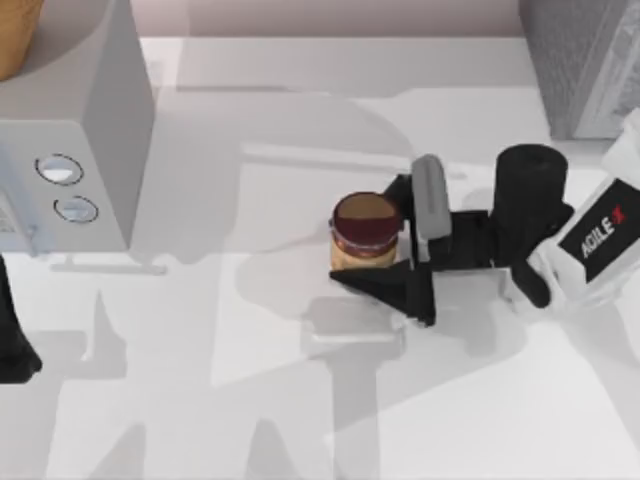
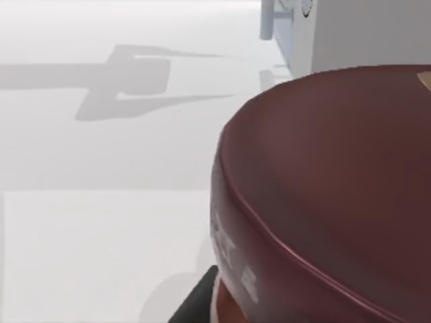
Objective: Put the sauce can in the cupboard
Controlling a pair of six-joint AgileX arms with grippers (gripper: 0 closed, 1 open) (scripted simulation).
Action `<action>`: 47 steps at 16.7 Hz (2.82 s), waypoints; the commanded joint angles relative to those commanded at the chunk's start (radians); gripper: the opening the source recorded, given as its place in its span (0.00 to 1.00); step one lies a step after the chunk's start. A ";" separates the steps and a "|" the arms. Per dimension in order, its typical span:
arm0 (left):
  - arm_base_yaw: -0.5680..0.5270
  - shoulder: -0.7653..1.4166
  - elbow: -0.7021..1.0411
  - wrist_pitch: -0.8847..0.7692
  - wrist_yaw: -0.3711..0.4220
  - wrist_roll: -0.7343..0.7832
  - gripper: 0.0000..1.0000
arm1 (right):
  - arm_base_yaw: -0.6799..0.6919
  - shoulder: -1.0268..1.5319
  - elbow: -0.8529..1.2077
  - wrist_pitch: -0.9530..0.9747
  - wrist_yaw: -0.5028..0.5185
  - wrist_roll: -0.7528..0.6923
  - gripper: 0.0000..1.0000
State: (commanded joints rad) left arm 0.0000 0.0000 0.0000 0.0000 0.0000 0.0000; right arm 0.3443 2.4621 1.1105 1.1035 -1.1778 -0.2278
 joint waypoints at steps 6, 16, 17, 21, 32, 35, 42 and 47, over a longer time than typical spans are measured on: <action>0.000 0.000 0.000 0.000 0.000 0.000 1.00 | 0.000 -0.109 0.009 -0.107 -0.002 -0.002 0.00; 0.000 0.000 0.000 0.000 0.000 0.000 1.00 | -0.002 -0.448 0.031 -0.470 -0.006 0.010 0.00; 0.000 0.000 0.000 0.000 0.000 0.000 1.00 | -0.002 -0.448 0.031 -0.470 -0.006 0.010 0.00; 0.000 0.000 0.000 0.000 0.000 0.000 1.00 | -0.003 -0.455 0.024 -0.470 -0.002 0.012 0.00; 0.000 0.000 0.000 0.000 0.000 0.000 1.00 | -0.127 -1.228 -0.387 -0.699 0.423 0.113 0.00; 0.000 0.000 0.000 0.000 0.000 0.000 1.00 | -0.185 -1.571 -0.568 -0.801 0.613 0.152 0.00; 0.000 0.000 0.000 0.000 0.000 0.000 1.00 | -0.300 -2.246 -0.953 -1.017 1.015 0.213 0.00; 0.000 0.000 0.000 0.000 0.000 0.000 1.00 | -0.342 -2.453 -1.103 -1.099 1.170 0.227 0.00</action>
State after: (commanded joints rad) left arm 0.0000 0.0000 0.0000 0.0000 0.0000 0.0000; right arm 0.0020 0.0094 0.0075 0.0042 -0.0079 -0.0006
